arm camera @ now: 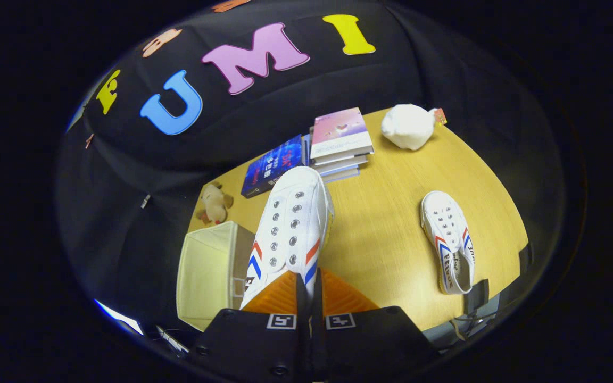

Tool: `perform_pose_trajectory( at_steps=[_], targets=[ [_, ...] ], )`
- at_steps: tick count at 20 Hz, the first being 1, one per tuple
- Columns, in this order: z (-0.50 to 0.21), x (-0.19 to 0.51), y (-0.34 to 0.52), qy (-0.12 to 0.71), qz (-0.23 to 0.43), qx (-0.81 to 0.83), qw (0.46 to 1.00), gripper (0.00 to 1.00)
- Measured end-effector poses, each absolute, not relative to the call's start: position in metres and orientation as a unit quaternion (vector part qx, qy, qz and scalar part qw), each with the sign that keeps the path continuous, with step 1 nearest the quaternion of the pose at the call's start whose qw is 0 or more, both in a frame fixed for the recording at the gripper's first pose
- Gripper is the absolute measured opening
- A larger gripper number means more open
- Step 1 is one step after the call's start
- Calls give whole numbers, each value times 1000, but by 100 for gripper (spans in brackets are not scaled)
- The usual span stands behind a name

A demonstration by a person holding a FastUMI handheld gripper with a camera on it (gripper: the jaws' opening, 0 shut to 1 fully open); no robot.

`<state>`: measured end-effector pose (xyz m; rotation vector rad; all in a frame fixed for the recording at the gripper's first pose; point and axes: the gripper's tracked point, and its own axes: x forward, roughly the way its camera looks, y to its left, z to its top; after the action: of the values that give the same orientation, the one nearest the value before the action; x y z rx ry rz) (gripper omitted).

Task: Open the storage box then place both shoes into the box .Put the left shoe in first, then the right shoe, with the right side of both shoes facing outward in a uniform manner.

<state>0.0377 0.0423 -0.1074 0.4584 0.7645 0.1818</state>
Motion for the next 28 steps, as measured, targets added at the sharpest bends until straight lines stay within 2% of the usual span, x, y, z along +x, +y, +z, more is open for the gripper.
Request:
perform_pose_trajectory(
  at_steps=[7, 16, 28],
  targets=[
    [-60, 12, 156, 361, 171, 254, 881, 5],
    [-104, 9, 258, 419, 201, 242, 852, 5],
    [-207, 16, 295, 520, 147, 159, 826, 5]
  ],
)
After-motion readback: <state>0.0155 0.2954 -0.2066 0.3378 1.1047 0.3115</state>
